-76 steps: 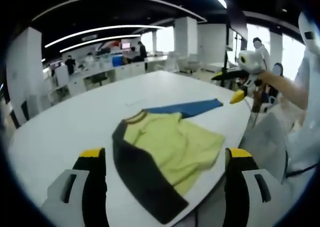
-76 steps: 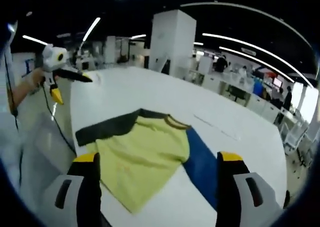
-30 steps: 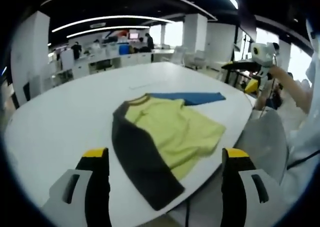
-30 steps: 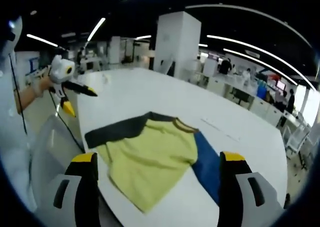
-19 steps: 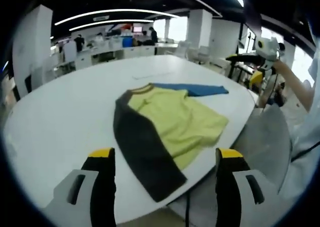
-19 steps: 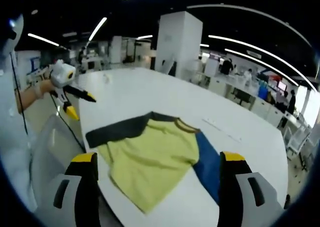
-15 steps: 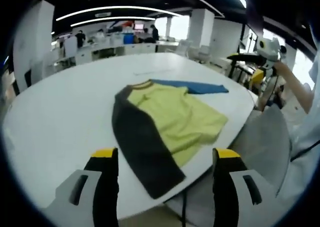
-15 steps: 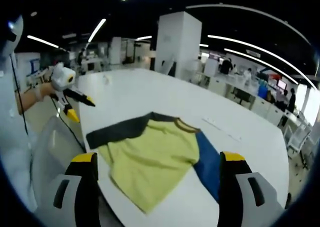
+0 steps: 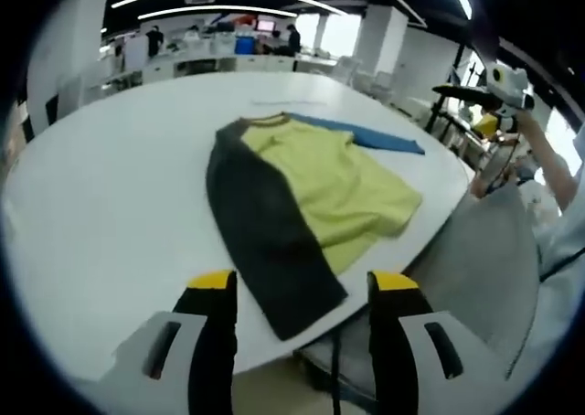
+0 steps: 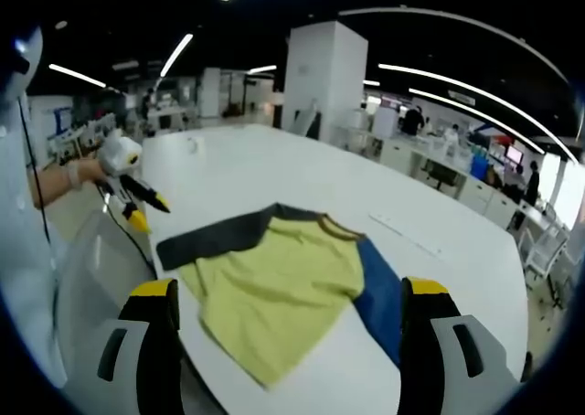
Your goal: Fold the garment on the visible template until the final outline fits inside the template.
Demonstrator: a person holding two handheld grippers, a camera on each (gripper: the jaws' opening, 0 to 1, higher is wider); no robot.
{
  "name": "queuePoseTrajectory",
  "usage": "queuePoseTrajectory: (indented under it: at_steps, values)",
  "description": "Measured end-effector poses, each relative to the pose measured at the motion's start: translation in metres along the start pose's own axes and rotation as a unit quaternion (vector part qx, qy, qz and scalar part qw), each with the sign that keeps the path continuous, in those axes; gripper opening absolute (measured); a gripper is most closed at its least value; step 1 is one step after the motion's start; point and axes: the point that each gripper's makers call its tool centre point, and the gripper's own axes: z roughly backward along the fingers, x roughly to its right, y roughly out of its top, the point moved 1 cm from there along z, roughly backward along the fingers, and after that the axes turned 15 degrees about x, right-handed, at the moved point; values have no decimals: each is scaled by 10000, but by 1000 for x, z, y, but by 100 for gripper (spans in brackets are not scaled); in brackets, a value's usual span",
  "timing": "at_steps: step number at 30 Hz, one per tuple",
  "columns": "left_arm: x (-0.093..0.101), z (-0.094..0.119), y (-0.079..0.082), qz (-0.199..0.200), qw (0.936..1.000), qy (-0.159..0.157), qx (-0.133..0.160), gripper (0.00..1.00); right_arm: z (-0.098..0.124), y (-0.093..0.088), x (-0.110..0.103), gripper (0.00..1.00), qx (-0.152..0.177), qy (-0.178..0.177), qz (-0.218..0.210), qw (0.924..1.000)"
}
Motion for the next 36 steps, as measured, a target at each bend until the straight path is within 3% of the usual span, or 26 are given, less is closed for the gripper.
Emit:
queuePoseTrajectory:
  at_steps: [14,22,27,36]
  values:
    - [-15,-1,-29,727,9970,215,-179,29,0,-3,-1,100,-54,-5,2,10000]
    - [-18,-3,-42,922,9948,286,-321,24,1,-4,-2,100,-77,7,-4,10000]
    - [-21,-4,-52,870,9941,377,-533,28,2,-4,-1,100,-80,-16,-13,10000]
    - [-20,-7,-60,987,9917,370,-734,20,2,-3,-2,100,-65,-8,-19,10000]
